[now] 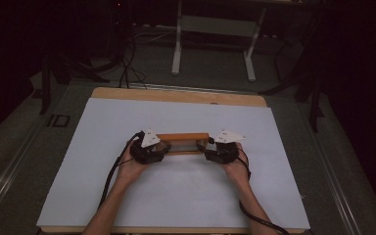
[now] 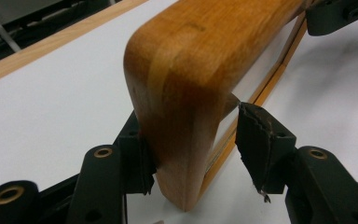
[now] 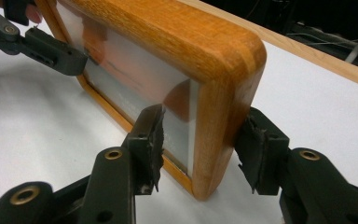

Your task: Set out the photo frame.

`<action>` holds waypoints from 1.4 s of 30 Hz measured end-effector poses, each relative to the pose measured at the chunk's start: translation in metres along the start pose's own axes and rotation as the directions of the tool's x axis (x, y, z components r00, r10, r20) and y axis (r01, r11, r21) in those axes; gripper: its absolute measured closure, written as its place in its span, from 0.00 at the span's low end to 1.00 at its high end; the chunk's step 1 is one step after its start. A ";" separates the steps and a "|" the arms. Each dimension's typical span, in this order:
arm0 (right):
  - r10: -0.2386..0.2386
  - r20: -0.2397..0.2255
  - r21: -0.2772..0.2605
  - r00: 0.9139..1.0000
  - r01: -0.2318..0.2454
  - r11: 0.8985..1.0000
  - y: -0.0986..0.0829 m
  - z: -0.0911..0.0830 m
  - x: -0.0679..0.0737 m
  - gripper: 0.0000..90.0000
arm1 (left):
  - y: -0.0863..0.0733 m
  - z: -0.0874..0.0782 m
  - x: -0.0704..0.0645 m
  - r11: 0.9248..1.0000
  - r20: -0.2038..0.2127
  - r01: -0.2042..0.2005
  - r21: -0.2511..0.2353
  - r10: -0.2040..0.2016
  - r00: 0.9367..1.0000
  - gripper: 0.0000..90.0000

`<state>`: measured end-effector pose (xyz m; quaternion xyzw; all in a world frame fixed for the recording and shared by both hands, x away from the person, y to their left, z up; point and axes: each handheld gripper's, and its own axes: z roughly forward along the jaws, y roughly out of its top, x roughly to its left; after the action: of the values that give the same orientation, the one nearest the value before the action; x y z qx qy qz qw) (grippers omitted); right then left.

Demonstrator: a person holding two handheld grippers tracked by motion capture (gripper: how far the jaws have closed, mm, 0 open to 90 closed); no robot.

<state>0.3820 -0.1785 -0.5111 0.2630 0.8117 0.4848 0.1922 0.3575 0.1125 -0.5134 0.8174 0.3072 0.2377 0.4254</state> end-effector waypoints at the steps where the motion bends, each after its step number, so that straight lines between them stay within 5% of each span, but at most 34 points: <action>1: -0.009 0.006 0.002 1.000 0.009 1.000 0.001 0.000 0.001 0.59 | 0.000 0.000 0.000 1.000 -0.008 -0.010 0.003 0.010 1.000 0.55; 14: -0.013 0.004 -0.016 1.000 0.013 1.000 0.010 -0.010 0.004 0.59 | 0.012 -0.015 -0.001 1.000 0.010 -0.022 -0.006 0.022 1.000 0.57; 29: 0.039 -0.032 -0.018 0.999 -0.040 0.999 0.012 -0.015 0.003 0.59 | 0.015 -0.023 0.005 0.999 0.082 0.042 -0.017 -0.041 0.996 0.58; 42: 0.076 -0.058 -0.003 0.995 -0.077 0.997 0.012 -0.018 0.002 0.61 | 0.013 -0.022 0.014 0.993 0.177 0.117 -0.004 -0.114 0.978 0.60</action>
<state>0.3731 -0.1852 -0.4923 0.2792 0.8051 0.5013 0.1504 0.3568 0.1289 -0.4891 0.8129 0.3135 0.1415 0.4699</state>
